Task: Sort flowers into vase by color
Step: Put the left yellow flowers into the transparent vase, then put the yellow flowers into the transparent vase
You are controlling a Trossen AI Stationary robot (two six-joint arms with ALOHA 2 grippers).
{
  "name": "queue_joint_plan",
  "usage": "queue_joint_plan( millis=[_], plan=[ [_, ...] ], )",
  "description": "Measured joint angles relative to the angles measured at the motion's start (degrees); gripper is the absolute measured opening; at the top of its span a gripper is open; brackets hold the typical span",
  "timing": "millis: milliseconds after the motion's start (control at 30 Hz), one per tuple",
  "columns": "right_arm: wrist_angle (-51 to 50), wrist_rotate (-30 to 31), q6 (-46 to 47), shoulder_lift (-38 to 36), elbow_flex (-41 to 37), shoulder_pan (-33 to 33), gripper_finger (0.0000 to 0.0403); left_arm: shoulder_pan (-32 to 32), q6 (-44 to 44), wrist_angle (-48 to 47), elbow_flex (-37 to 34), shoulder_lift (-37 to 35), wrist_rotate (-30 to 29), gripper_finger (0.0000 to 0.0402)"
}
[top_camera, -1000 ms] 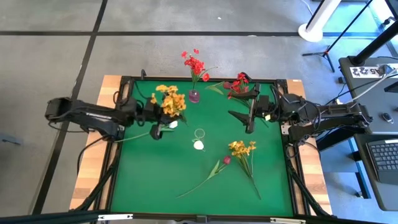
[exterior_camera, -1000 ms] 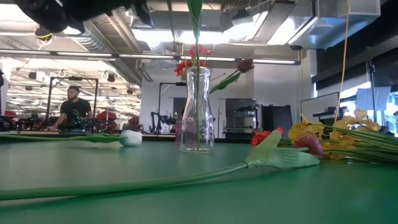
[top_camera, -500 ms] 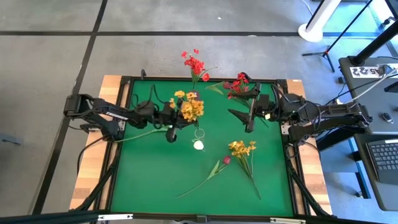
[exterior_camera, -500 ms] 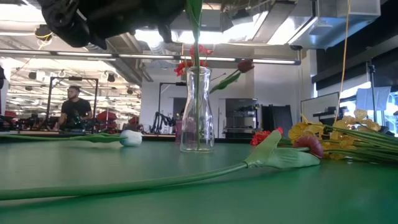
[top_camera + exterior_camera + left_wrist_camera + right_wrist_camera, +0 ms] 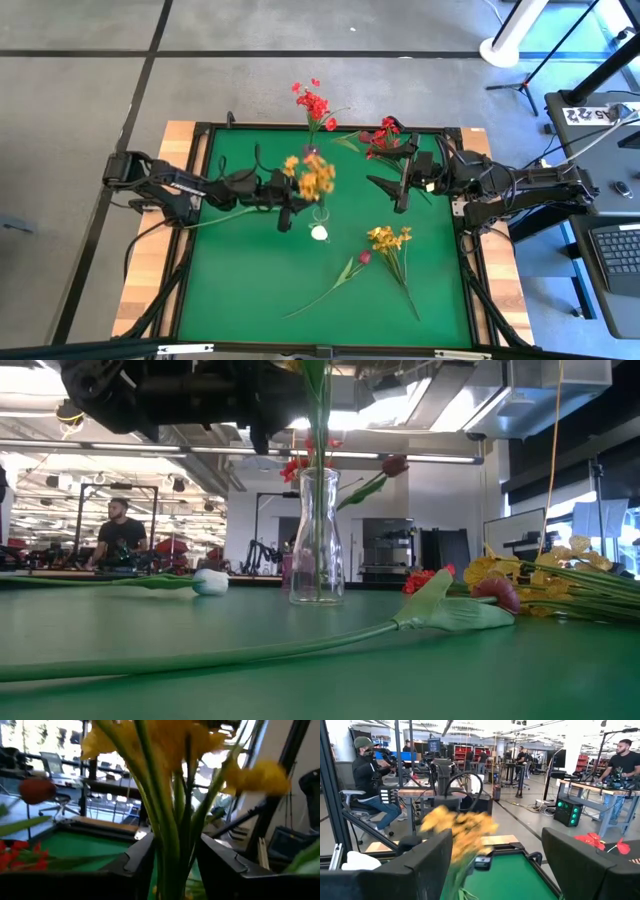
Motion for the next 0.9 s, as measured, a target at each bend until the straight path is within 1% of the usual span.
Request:
queue_joint_plan(
  millis=[100, 233, 333, 533, 700, 767, 900],
  plan=[
    [-0.02, 1.35, -0.01, -0.02, 0.0, 0.0, 0.0303, -1.17, 0.08, -2.61, 0.0, -0.37, -0.6, 0.0164],
    [-0.49, 3.39, -0.02, -0.04, 0.0, 0.0, 0.0303, -1.93, 0.99, -8.45, 0.02, -3.12, -3.52, 0.0192],
    [-2.83, 5.29, 0.32, -0.72, 0.0, 0.0, 0.0303, -2.14, 1.13, -15.47, 0.02, -6.53, -6.0, 0.0214],
    [-8.24, 10.33, 1.74, -2.83, 0.09, 0.0, 0.0303, -3.34, 0.64, -31.23, 0.02, -16.0, -10.3, 0.0249],
    [-17.2, 9.49, 9.7, -5.08, 0.11, 0.0, 0.0303, -6.1, -0.24, -44.27, 0.02, -24.13, -15.77, 0.0256],
    [-22.04, 8.07, 13.77, -5.04, 0.11, 0.0, 0.0303, -7.39, -0.81, -49.34, 0.02, -27.07, -17.83, 0.0255],
    [-33.97, 3.36, 22.53, -3.87, 0.11, 0.03, 0.0303, -9.41, -3.91, -56.49, 0.02, -31.8, -20.5, 0.0255]
  ],
)
